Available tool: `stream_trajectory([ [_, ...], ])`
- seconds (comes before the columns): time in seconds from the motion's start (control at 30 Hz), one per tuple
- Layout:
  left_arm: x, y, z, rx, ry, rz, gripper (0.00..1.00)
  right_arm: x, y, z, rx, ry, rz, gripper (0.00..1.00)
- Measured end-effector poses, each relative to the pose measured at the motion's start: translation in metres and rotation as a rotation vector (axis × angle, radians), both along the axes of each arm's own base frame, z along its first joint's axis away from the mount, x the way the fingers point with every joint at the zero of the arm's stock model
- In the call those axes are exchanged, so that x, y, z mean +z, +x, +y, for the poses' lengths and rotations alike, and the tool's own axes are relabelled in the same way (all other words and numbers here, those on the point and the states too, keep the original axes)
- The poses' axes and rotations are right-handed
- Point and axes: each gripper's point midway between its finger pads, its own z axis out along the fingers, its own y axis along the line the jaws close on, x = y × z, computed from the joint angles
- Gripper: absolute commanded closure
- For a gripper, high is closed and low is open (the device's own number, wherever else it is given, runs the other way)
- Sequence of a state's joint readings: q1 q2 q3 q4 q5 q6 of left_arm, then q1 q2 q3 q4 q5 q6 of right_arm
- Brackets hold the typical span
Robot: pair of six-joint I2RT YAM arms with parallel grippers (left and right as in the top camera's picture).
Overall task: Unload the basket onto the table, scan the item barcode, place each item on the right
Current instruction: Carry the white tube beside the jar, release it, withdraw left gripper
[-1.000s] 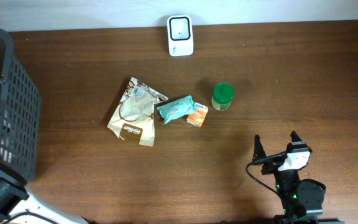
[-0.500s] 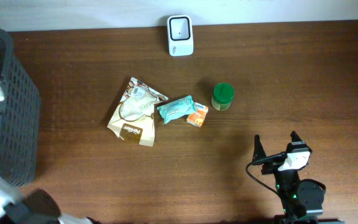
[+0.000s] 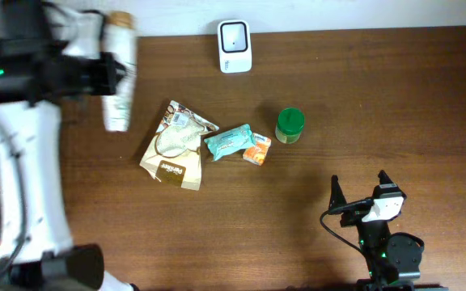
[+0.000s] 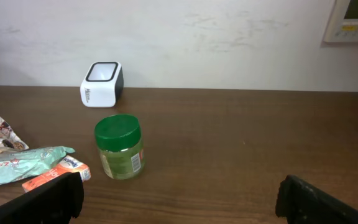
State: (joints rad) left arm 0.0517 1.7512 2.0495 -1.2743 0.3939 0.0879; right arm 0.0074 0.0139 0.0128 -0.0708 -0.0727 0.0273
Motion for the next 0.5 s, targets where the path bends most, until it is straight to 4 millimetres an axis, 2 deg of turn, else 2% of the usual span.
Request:
stream_trajectory([
  [0.13, -0.059, 0.008, -0.057, -0.097, -0.003, 0.149, 1.00, 0.000, 0.000, 0.000, 0.000, -0.001, 0.000, 0.02],
  [0.23, -0.092, 0.012, -0.091, -0.148, 0.006, 0.219, 1.00, 0.000, 0.000, 0.000, 0.000, 0.000, 0.000, 0.02],
  [0.27, -0.105, 0.013, -0.108, -0.174, 0.007, 0.240, 1.00, 0.000, 0.000, 0.000, 0.000, 0.000, 0.000, 0.02],
  [0.43, -0.135, 0.010, -0.163, -0.246, 0.008, 0.279, 1.00, 0.000, 0.000, 0.000, 0.000, 0.000, 0.000, 0.02],
  [0.47, -0.141, 0.005, -0.183, -0.279, 0.009, 0.283, 1.00, 0.000, 0.000, 0.000, 0.000, -0.001, 0.000, 0.02],
  [0.5, -0.142, 0.002, -0.194, -0.290, 0.009, 0.284, 1.00, 0.000, 0.000, 0.000, 0.000, -0.001, 0.000, 0.02],
])
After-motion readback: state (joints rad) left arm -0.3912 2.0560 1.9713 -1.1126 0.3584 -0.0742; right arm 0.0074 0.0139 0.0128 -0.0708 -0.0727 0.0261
